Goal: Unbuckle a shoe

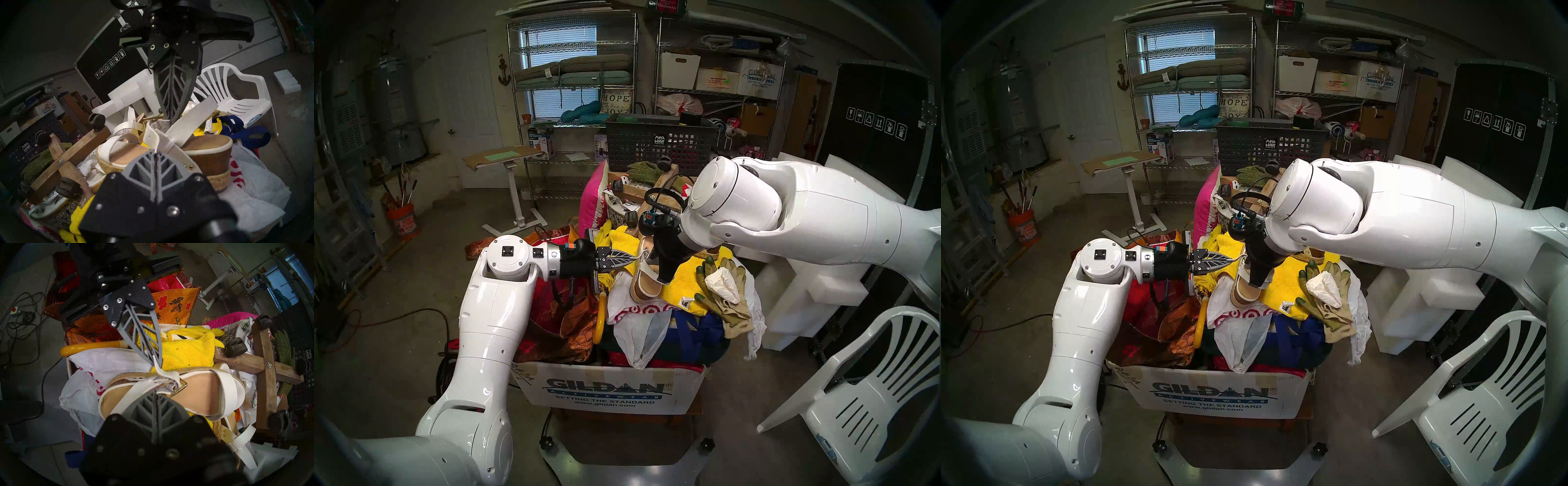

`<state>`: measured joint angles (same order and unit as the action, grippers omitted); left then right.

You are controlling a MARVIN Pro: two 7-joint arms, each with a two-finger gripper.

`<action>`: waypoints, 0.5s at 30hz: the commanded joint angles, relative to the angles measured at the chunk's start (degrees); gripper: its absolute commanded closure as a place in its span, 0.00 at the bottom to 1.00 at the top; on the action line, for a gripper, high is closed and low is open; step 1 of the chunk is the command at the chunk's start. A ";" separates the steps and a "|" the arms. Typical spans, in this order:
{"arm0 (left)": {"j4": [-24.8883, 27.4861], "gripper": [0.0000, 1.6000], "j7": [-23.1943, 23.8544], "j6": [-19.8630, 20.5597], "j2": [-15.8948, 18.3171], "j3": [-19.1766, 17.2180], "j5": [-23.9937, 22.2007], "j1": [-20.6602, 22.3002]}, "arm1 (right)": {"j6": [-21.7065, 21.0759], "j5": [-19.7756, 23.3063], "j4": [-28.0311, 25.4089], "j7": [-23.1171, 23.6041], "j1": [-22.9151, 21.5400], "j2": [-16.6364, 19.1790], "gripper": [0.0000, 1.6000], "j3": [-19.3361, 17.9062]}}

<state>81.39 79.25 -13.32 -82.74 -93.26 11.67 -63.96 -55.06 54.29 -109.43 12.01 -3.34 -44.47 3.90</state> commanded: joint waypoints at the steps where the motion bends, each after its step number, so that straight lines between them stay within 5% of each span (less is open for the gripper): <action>1: 2.76 1.00 1.18 -0.24 0.43 -0.34 -1.29 2.83 | 0.06 -0.21 -0.54 -0.15 -1.26 0.24 1.00 -0.80; 15: 6.87 1.00 5.53 0.47 0.85 1.02 -1.39 -1.53 | 0.06 -0.49 -1.54 -0.07 -1.06 0.37 1.00 -0.76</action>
<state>85.85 84.42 -12.86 -81.45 -92.42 10.91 -64.12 -55.07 53.58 -110.64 11.96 -3.47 -44.02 3.85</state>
